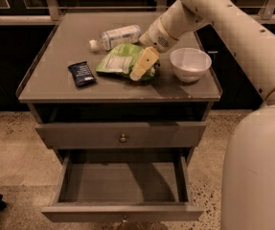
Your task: Place green rice chip bag into middle drawer
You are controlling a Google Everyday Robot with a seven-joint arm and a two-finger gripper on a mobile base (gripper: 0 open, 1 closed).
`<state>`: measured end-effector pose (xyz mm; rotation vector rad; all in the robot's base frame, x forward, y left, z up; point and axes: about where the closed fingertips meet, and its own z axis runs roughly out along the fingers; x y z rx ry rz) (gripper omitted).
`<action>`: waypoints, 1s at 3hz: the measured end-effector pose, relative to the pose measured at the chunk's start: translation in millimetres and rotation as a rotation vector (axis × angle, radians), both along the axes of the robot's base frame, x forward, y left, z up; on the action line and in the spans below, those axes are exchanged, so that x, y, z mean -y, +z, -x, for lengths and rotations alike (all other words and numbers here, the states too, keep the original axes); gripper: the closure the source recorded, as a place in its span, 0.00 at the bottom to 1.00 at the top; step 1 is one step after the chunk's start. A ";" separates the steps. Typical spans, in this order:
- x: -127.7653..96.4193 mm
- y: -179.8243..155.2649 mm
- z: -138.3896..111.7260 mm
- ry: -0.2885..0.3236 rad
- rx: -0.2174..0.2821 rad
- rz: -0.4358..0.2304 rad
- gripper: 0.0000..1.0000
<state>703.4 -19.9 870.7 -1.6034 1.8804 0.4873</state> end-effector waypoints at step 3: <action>-1.1 -1.3 -0.3 0.002 -0.003 0.000 0.72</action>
Offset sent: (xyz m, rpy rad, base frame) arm 0.0003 0.0010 -0.0012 -0.0002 0.0031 0.0021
